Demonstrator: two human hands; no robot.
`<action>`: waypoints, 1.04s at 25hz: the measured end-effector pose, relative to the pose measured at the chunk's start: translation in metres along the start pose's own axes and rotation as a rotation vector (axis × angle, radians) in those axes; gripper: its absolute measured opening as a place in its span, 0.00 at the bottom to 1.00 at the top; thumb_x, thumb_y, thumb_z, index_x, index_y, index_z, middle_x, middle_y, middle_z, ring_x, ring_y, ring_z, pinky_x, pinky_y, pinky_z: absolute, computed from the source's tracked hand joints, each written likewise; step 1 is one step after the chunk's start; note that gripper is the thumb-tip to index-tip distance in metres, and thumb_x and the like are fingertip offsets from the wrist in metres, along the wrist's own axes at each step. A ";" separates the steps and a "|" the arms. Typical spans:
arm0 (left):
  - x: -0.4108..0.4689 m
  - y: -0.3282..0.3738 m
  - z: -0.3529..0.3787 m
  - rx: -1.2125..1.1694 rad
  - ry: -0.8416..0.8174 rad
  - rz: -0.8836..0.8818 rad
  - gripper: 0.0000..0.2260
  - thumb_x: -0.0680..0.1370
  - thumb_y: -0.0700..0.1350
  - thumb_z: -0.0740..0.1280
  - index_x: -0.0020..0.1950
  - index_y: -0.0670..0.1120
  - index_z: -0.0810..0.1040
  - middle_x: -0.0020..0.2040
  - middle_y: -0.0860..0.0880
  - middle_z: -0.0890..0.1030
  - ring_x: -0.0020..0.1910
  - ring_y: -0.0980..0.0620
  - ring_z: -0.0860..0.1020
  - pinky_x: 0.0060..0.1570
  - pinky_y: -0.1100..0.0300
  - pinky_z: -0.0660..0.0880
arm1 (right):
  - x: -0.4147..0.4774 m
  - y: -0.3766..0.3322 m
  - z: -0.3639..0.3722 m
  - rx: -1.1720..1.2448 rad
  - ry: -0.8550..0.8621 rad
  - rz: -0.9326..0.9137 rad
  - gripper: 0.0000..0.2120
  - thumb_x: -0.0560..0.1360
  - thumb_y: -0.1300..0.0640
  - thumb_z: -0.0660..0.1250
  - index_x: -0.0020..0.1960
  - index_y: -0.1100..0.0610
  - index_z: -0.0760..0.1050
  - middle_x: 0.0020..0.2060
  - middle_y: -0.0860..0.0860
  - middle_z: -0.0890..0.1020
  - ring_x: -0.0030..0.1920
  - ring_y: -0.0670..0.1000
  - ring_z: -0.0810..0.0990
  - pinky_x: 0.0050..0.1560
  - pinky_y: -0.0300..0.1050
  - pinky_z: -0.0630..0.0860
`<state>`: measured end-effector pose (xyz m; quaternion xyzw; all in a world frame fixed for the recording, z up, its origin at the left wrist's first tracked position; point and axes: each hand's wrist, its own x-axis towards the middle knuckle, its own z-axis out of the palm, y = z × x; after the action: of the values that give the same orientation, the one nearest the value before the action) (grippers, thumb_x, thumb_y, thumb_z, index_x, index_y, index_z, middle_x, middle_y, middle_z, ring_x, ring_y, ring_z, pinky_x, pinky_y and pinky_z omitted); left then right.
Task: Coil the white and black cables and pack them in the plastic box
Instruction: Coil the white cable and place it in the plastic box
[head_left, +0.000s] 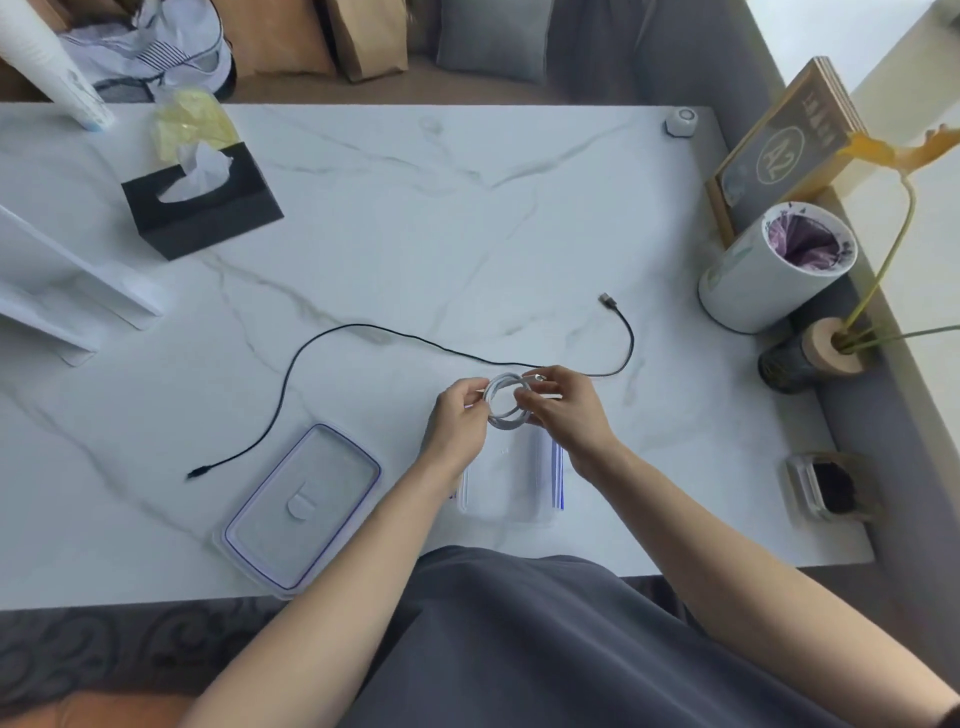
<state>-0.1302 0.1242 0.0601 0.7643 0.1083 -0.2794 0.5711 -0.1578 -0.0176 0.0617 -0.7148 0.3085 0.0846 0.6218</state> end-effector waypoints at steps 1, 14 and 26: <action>0.001 -0.006 0.005 -0.017 -0.003 -0.048 0.14 0.77 0.40 0.62 0.62 0.46 0.77 0.60 0.47 0.81 0.58 0.49 0.79 0.61 0.52 0.74 | 0.005 0.009 0.002 -0.027 0.014 0.020 0.09 0.72 0.61 0.71 0.52 0.59 0.80 0.44 0.52 0.84 0.43 0.53 0.83 0.53 0.55 0.83; 0.018 -0.040 0.039 -0.006 -0.001 -0.306 0.15 0.74 0.33 0.55 0.41 0.54 0.68 0.44 0.55 0.75 0.46 0.52 0.72 0.51 0.56 0.70 | 0.041 0.044 0.022 -0.305 0.017 0.064 0.10 0.77 0.62 0.63 0.57 0.61 0.78 0.50 0.54 0.83 0.51 0.55 0.83 0.49 0.46 0.78; 0.038 -0.053 0.046 0.048 -0.013 -0.335 0.29 0.69 0.36 0.53 0.69 0.50 0.71 0.62 0.50 0.79 0.62 0.49 0.75 0.66 0.52 0.71 | 0.064 0.055 0.034 -0.385 -0.070 0.078 0.15 0.77 0.66 0.58 0.61 0.61 0.77 0.55 0.57 0.83 0.55 0.57 0.82 0.48 0.49 0.79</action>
<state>-0.1388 0.0928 -0.0122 0.7472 0.2238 -0.3781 0.4987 -0.1281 -0.0088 -0.0241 -0.8048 0.2923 0.1906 0.4802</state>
